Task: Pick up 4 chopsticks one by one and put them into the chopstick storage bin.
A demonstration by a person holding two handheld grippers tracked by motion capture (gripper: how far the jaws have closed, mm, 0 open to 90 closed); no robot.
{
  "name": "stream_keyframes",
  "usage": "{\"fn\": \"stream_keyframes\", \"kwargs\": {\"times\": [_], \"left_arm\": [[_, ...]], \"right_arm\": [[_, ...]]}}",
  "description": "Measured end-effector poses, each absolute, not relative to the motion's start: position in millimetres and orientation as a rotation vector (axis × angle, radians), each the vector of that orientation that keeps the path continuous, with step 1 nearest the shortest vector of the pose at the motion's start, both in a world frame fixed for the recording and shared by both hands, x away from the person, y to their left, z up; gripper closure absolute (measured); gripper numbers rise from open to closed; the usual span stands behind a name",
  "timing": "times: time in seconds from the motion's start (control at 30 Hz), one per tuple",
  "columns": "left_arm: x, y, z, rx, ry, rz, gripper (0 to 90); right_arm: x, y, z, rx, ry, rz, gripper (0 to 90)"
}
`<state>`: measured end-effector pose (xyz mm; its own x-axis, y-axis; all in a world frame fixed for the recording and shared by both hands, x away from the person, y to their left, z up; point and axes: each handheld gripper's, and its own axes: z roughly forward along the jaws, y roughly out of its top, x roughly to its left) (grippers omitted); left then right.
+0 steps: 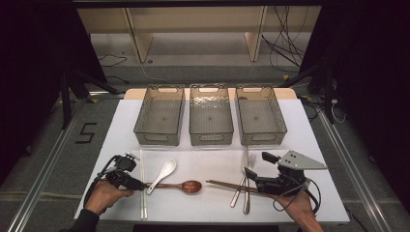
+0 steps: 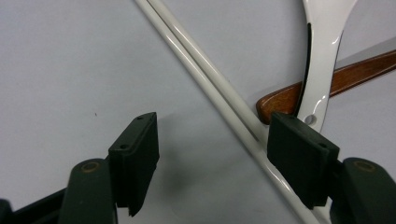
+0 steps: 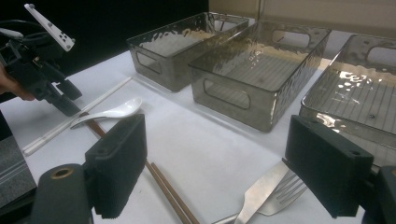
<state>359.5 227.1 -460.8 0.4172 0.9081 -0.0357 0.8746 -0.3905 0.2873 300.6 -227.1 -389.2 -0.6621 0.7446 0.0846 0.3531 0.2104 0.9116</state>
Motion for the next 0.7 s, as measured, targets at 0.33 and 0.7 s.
{"fn": "stream_keyframes", "kwargs": {"times": [0.33, 0.7], "left_arm": [[360.3, 228.5, -461.8, 2.412, 1.565, 0.156, 34.9], [359.9, 228.3, -464.2, 2.445, 1.563, 0.160, 40.1]], "right_arm": [[300.8, -227.1, -389.3, 1.023, 2.121, 1.436, 21.8], [301.0, -226.7, -389.4, 1.024, 2.123, 1.433, 22.0]]}}
